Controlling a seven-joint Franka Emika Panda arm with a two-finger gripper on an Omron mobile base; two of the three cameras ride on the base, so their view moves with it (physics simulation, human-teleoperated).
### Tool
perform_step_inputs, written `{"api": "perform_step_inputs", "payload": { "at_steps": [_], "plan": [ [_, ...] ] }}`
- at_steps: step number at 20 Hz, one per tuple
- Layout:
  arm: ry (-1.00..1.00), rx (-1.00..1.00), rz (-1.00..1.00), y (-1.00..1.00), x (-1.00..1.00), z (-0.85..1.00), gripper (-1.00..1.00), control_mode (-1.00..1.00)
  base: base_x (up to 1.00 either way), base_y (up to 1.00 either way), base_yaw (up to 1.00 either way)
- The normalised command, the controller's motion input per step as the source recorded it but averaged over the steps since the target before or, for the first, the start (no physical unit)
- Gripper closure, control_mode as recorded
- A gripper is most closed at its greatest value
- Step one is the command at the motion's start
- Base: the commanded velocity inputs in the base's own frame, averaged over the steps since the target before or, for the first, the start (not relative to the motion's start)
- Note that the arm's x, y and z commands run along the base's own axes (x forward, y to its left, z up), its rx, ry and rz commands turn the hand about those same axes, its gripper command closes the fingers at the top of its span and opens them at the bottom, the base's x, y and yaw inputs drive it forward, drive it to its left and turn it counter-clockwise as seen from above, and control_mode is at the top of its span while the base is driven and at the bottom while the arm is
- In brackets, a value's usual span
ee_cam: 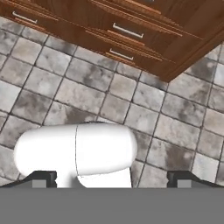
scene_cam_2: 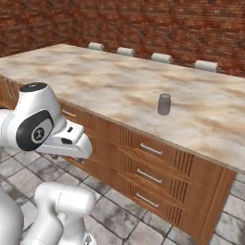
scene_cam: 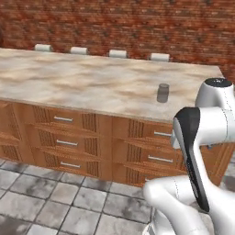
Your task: Pick the jar and bowl and place them in the sink. Then turn on the water.
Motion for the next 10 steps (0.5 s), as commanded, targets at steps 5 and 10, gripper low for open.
{"api": "perform_step_inputs", "payload": {
  "at_steps": [5,10],
  "plan": [
    [0.00,0.00,0.00,0.00,0.00,0.00,-1.00,1.00,0.32,0.02,-0.50],
    [0.00,0.00,0.00,0.00,0.00,0.00,-1.00,1.00,0.43,0.17,-0.37]
  ]
}}
